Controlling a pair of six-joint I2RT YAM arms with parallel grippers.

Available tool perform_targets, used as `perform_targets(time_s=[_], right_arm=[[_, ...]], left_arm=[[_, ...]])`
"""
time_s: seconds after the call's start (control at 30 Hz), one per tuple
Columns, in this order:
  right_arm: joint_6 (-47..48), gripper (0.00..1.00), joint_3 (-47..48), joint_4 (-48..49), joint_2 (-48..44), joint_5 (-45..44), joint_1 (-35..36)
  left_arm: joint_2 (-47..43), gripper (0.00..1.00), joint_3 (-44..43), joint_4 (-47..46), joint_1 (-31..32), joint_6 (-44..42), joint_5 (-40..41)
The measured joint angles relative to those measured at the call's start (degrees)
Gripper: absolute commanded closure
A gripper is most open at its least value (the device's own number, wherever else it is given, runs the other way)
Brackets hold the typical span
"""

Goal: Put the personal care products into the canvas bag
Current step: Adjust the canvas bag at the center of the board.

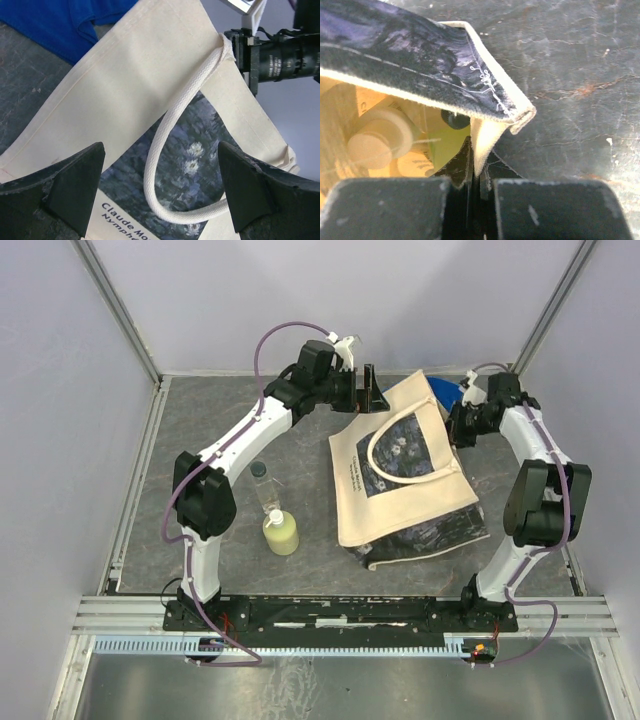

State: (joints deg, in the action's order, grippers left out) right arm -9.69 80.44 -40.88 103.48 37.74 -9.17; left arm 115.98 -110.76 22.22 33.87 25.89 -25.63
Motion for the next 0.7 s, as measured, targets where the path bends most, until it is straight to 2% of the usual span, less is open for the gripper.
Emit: perform_targets(time_s=[0.23, 0.53, 0.7], right_arm=[[0.59, 1.00, 13.35, -12.00, -2.25, -5.90, 6.23], [0.63, 1.00, 31.30, -27.69, -2.58, -13.55, 9.31], [0.59, 0.99, 35.98, -32.48, -3.87, -17.62, 10.49]], left_arm=[[-0.15, 0.00, -0.96, -0.07, 0.00, -0.81, -0.02], [-1.18, 0.00, -0.57, -0.09, 0.00, -3.34, -0.22], [-3.85, 0.00, -0.42, 0.87, -0.46, -5.09, -0.20]])
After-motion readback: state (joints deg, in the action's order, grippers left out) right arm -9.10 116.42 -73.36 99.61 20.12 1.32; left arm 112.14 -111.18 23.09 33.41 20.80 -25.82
